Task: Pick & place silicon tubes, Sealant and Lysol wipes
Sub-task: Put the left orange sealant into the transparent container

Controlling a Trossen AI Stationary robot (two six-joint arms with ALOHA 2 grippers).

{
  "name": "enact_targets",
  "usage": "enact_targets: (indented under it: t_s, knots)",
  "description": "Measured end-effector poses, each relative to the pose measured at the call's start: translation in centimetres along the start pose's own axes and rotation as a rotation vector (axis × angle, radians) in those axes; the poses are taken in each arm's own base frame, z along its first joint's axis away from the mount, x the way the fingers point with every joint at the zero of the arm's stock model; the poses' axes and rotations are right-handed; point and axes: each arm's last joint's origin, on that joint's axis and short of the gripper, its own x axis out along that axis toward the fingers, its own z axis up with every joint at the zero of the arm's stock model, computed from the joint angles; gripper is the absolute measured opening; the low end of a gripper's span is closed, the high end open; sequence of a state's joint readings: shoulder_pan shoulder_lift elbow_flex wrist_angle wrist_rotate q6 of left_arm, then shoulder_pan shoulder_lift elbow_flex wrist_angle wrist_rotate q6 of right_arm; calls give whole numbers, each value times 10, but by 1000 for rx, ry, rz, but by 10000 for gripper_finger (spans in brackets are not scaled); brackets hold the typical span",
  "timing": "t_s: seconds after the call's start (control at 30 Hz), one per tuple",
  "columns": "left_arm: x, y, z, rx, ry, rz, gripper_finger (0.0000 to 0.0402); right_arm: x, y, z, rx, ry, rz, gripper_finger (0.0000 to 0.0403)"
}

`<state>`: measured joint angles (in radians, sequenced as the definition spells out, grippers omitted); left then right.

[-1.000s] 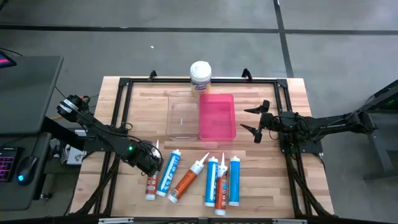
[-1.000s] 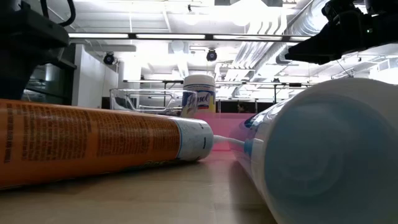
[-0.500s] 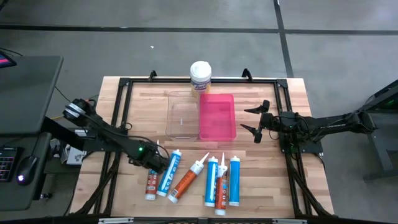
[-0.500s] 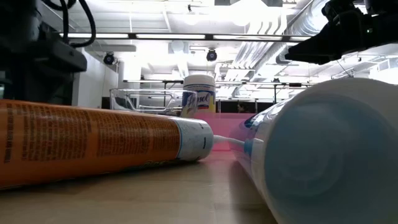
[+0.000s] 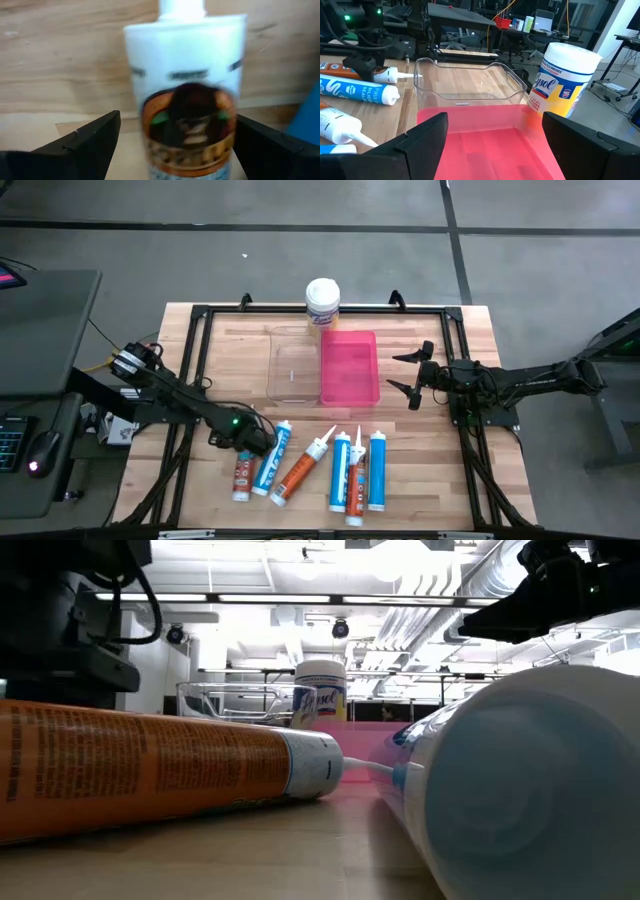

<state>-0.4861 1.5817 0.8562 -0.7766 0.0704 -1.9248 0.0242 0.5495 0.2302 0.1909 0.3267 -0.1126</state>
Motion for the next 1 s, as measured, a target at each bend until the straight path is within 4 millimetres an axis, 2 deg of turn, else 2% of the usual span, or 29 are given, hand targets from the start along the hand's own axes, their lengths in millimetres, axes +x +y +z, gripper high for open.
enact_targets:
  t_s: [0.33, 1.0]
  knots:
    - [0, -4, 13, -41, -37, -7, 346, 0, 0, 0, 0, 0, 0, 321]
    - [4, -2, 13, -40, -47, 51, 346, 0, 0, 0, 0, 0, 0, 321]
